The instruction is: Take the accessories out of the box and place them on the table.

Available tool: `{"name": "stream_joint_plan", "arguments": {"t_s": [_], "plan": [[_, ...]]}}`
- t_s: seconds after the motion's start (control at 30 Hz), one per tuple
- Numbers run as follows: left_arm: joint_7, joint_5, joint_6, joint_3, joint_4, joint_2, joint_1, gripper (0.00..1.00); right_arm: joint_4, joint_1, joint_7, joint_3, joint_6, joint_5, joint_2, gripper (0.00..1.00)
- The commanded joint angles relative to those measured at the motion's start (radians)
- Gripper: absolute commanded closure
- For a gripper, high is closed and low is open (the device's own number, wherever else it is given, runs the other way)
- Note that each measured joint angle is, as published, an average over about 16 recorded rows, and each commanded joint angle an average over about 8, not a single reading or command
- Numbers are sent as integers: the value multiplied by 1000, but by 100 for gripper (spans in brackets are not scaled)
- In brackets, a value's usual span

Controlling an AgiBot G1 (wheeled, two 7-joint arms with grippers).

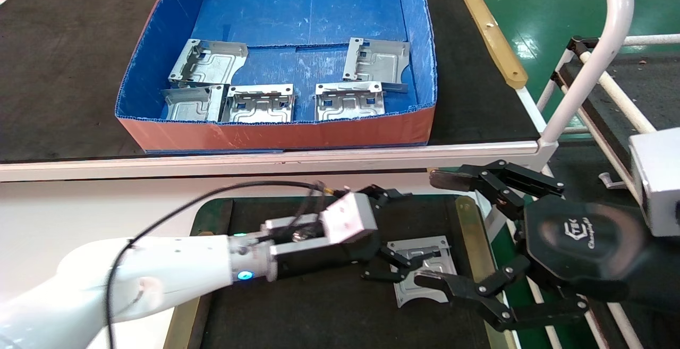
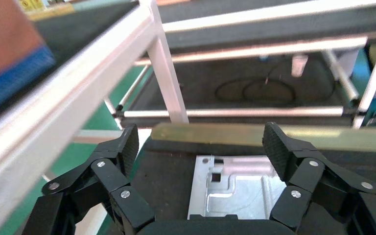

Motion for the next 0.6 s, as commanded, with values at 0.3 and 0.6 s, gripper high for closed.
{"name": "stream_joint_plan", "arguments": {"t_s": [0.3,0.6], "plan": [[-169,32,123,-173,-127,-126,57,0,0,0,0,0,0,0,0,0],[-294,56,214,-301,-221,-220,99,0,0,0,0,0,0,0,0,0]]}}
